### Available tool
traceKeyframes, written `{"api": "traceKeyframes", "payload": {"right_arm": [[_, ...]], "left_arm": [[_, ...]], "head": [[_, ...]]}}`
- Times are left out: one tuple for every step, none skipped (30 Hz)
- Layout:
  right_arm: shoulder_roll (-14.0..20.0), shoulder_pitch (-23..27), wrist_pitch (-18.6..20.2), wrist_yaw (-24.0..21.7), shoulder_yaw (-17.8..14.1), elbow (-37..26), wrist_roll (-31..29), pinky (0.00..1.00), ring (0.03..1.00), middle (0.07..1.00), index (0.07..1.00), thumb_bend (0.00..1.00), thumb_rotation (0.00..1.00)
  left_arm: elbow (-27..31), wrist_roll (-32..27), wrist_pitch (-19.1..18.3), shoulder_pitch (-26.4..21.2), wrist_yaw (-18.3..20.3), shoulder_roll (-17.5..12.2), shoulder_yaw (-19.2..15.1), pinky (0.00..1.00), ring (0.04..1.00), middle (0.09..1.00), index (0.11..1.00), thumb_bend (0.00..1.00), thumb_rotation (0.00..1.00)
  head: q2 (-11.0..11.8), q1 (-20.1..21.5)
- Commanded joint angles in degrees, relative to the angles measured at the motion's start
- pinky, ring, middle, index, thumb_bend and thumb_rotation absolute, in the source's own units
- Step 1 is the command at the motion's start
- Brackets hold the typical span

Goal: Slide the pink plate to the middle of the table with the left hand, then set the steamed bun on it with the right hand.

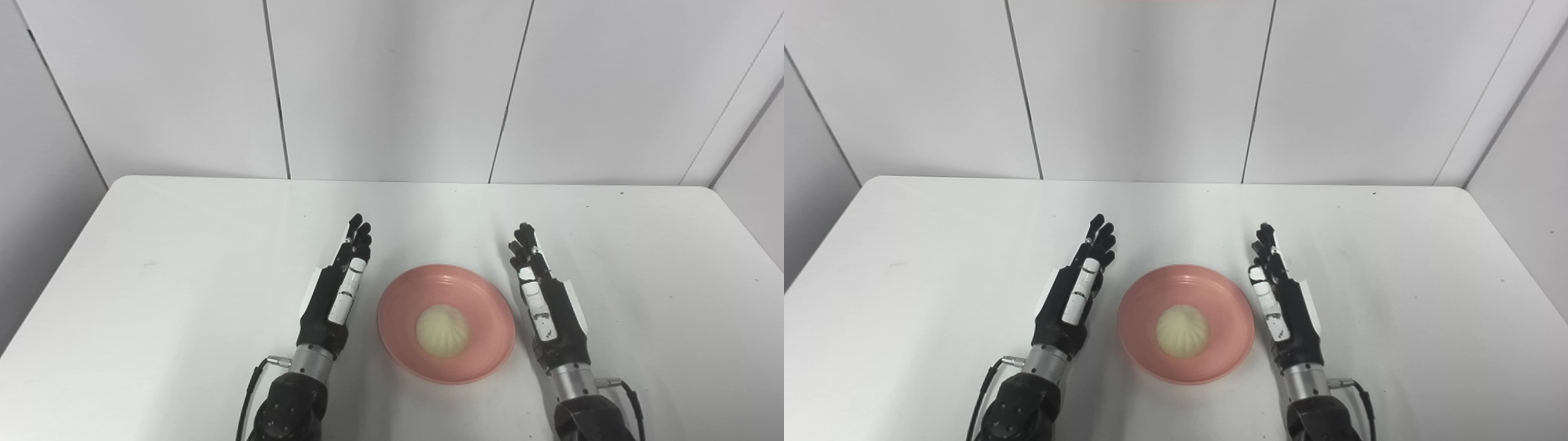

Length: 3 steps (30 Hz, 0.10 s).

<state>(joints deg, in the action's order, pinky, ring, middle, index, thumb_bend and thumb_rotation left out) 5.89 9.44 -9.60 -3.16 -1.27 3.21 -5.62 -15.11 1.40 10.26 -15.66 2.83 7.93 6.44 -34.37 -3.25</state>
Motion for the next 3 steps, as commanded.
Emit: {"api": "traceKeyframes", "payload": {"right_arm": [[-0.6, 1.5, -3.2, -0.5, -0.6, -0.3, -1.4, 1.0, 1.0, 1.0, 1.0, 0.69, 0.88], [-0.7, 1.5, -3.3, -0.6, -0.7, -0.2, -1.7, 1.0, 1.0, 1.0, 1.0, 0.67, 0.89], [-0.8, 1.4, -2.7, -0.6, -0.8, -0.2, -1.8, 1.0, 1.0, 1.0, 1.0, 0.67, 0.89]], "left_arm": [[-0.7, 0.4, 1.9, 1.5, -0.8, -0.5, -0.5, 1.0, 1.0, 1.0, 1.0, 0.66, 0.92], [-0.7, 0.4, 2.1, 1.6, -1.0, -0.4, -0.6, 1.0, 1.0, 1.0, 1.0, 0.66, 0.91], [-0.8, 0.6, 2.5, 1.6, -1.4, -0.4, -0.8, 1.0, 1.0, 1.0, 1.0, 0.66, 0.91]], "head": [[0.0, -0.4], [0.0, -0.4], [-0.1, -0.8]]}}
